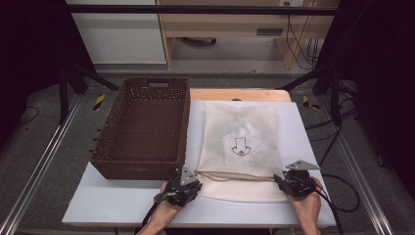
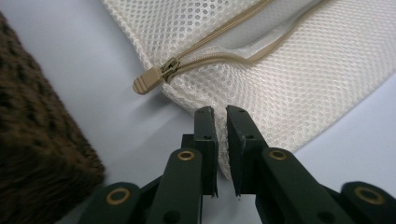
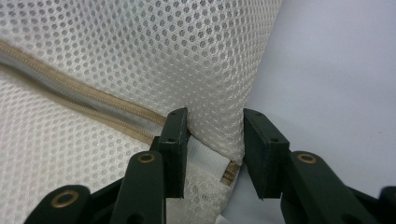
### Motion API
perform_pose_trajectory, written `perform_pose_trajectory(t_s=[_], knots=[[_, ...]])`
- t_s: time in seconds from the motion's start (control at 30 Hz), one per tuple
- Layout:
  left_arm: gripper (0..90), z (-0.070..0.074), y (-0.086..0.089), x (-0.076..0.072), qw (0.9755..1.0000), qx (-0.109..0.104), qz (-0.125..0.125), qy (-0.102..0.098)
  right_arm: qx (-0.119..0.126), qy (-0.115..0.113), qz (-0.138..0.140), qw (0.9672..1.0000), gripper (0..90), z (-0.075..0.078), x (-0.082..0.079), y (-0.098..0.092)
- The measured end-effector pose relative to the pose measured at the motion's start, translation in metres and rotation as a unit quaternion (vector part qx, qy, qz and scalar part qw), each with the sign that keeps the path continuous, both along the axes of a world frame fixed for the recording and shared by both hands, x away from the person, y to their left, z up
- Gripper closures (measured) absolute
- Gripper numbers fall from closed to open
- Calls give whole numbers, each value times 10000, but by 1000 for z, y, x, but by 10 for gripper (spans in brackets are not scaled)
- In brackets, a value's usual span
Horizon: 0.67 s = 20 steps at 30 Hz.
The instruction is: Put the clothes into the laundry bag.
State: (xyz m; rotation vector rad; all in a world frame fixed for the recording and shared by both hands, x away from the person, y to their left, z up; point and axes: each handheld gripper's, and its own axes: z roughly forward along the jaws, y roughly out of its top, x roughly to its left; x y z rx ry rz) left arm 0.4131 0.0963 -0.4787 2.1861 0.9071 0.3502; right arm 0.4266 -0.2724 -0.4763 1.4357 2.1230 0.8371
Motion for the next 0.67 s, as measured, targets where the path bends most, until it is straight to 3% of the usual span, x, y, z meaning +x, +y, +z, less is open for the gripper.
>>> perform_pose_trajectory(t_s=[0.07, 0.23, 0.33, 0.43, 0.53, 0.67], knots=[[801, 0, -1, -1, 10000, 40, -20, -85, 16, -12, -6, 10000, 624, 0, 2, -1], [642, 5, 7, -1, 9997, -165, -56, -148, 0, -178, 18, 9998, 527, 4, -3, -3], [529, 10, 13, -1, 9994, -272, -22, -207, 353, -537, -26, 9979, 452, 11, -7, -8], [439, 15, 18, -1, 9990, -383, -20, -228, 590, -648, -48, 9961, 409, 14, -9, -9], [369, 18, 20, -2, 9987, -478, -26, -172, 647, -773, 35, 9949, 380, 15, -10, -8], [323, 20, 17, -4, 9987, -448, -133, -197, 640, -860, 24, 9942, 348, 16, -11, -9]])
